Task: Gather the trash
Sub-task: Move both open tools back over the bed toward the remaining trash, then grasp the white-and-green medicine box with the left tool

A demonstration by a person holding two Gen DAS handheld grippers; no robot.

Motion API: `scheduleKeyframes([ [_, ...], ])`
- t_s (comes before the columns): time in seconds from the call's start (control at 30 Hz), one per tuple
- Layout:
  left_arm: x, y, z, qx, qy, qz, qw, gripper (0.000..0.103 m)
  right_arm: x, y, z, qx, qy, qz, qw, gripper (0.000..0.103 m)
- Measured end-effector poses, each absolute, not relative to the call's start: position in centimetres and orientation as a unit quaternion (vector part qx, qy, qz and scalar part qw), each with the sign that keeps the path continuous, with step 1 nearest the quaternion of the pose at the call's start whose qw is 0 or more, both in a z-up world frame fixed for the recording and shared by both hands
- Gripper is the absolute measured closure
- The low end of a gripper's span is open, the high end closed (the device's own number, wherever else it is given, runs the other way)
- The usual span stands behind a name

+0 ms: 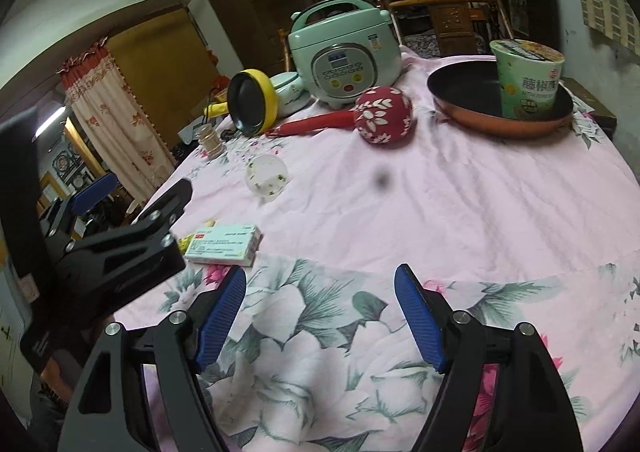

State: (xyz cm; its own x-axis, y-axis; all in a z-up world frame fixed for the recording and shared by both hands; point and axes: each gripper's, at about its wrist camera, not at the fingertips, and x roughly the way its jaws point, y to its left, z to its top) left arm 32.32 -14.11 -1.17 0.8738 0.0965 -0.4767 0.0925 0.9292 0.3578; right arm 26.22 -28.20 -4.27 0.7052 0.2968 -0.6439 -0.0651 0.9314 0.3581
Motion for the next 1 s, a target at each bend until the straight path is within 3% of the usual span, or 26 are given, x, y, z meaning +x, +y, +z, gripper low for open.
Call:
scheduleKeyframes([
  [0.73,41.1,-0.7,-6.5,-0.024,0.400,-0.022,0.916,0.007,27.0,-27.9,-5.9,0.164,0.403,0.101,0.895,0.025],
  [1.0,42.1,-0.2,-8.1,-0.006,0.439,-0.028,0.898,0.007,27.0,-28.0,-5.9,0.163,0.402,0.100,0.895,0.025],
])
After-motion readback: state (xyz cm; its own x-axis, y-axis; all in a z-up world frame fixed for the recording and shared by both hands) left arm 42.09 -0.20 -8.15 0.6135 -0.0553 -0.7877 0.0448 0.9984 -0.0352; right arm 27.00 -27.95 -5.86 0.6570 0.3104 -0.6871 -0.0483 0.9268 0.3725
